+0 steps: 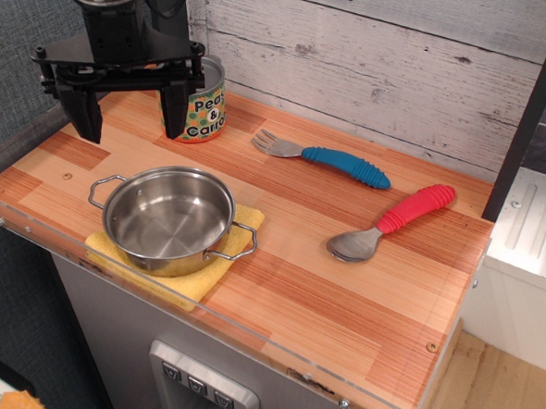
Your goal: Move the fork to the left side of the table.
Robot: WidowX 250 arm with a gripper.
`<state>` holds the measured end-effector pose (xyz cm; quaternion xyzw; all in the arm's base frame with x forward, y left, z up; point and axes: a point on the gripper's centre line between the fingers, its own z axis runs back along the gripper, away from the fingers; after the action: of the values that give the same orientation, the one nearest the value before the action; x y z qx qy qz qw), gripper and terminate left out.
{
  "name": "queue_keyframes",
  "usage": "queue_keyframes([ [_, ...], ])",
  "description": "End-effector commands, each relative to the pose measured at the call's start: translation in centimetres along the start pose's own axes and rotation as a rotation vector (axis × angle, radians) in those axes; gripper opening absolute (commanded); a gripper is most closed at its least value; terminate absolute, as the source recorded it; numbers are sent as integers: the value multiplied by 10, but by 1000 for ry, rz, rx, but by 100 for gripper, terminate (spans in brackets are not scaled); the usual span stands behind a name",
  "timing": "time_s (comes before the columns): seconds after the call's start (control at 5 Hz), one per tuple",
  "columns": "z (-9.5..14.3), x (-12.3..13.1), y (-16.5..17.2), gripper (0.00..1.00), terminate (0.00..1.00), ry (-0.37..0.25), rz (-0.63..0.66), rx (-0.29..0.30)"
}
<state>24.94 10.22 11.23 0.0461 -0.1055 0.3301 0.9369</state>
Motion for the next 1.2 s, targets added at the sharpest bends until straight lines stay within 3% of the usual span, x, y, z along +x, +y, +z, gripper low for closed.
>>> queue_keyframes([
  [0.0, 0, 0, 0, 100, 0, 0, 0, 0],
  [0.2, 0, 0, 0, 100, 0, 0, 0, 0],
  [0.6, 15, 3, -45, 100, 0, -35, -71, -33],
  [0.8, 14, 12, -84, 100, 0, -54, 17, -24],
  [1.0, 10, 25, -119, 100, 0, -79, 125, -52],
])
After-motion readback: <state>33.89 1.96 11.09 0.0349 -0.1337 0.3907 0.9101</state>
